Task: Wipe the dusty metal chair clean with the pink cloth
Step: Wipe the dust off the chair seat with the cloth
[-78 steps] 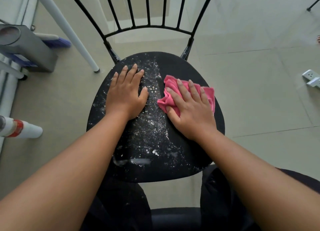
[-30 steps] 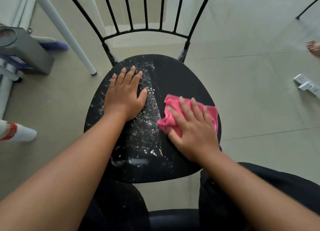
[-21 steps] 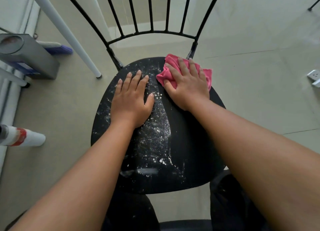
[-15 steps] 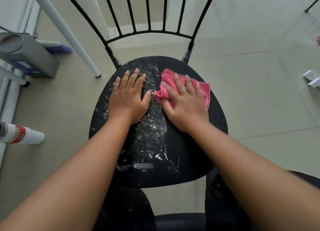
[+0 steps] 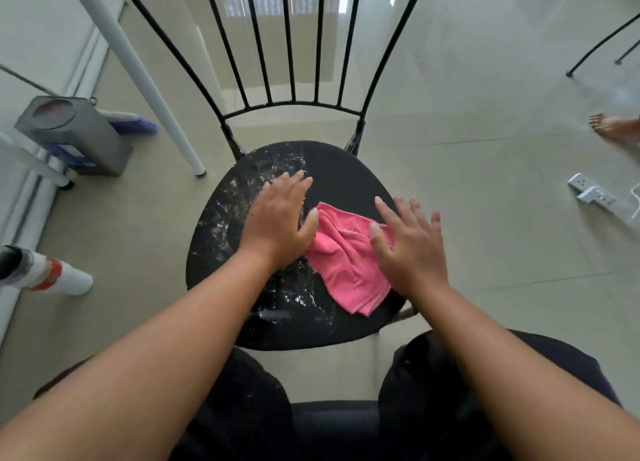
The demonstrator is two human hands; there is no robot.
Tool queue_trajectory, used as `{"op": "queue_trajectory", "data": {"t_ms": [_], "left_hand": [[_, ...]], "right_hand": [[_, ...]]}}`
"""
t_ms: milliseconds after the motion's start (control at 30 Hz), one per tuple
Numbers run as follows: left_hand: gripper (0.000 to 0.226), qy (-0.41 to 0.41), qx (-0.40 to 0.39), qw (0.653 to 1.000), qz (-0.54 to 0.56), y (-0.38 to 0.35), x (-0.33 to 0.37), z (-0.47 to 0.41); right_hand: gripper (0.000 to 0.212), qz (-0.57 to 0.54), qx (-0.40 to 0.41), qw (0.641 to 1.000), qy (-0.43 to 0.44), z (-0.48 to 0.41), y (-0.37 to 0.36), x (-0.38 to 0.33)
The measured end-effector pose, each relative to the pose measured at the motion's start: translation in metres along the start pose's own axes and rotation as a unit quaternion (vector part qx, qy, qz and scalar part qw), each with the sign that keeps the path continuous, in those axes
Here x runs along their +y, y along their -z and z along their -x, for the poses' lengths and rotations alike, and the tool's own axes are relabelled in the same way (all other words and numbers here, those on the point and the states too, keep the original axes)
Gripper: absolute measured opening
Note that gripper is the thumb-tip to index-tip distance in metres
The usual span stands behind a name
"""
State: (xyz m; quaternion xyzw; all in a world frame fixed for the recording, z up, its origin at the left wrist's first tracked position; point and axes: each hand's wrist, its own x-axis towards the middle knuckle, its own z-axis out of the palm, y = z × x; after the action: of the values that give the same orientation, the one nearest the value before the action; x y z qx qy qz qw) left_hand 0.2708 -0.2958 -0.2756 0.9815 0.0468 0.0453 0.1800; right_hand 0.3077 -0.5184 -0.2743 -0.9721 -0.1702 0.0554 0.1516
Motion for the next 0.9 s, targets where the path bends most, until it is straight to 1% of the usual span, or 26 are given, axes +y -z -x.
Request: {"op": "queue_trajectory", "data": {"t_ms": [100,167,233,367,533,600,667,733,800,900], "left_hand": [[0.064,-0.082,-0.065,0.994,-0.042,-0.025,0.048,0.026],[0.066,-0.095,-0.106,0.986,-0.085,-0.041,0.068,0.033],[0.068,-0.079,-0.123,0.981,-0.129,-0.049,0.071,0.034],[0.068,-0.054,-0.126,0.979,-0.15,-0.043,0.053,0.044],[0.067,0.023,-0.134,0.977,-0.166,-0.014,-0.009,0.083],[0.067,0.042,-0.133,0.977,-0.162,0.002,-0.04,0.103],[0.066,0.055,-0.132,0.975,-0.171,0.013,-0.055,0.122],[0.064,0.06,-0.126,0.975,-0.175,0.013,-0.05,0.13],[0.063,0.069,-0.107,0.979,-0.158,0.003,-0.033,0.126],[0.068,0.122,-0.082,0.979,-0.141,-0.012,-0.014,0.116]], "right_hand": [[0.071,0.036,-0.001,0.998,-0.046,0.008,0.01,0.039],[0.069,0.034,-0.012,0.998,-0.047,0.017,0.01,0.048],[0.064,0.015,-0.016,0.999,-0.033,0.019,0.009,0.045],[0.054,-0.019,-0.016,0.999,0.04,0.012,-0.001,0.016],[0.053,-0.017,-0.038,0.993,0.107,-0.004,-0.02,-0.029],[0.056,0.014,-0.057,0.992,0.111,-0.003,-0.033,-0.038],[0.059,0.07,-0.068,0.99,0.101,-0.002,-0.043,-0.039],[0.062,0.1,-0.072,0.988,0.095,-0.004,-0.045,-0.039],[0.063,0.107,-0.073,0.987,0.094,-0.005,-0.045,-0.039],[0.063,0.119,-0.071,0.986,0.088,-0.005,-0.046,-0.04]]}}
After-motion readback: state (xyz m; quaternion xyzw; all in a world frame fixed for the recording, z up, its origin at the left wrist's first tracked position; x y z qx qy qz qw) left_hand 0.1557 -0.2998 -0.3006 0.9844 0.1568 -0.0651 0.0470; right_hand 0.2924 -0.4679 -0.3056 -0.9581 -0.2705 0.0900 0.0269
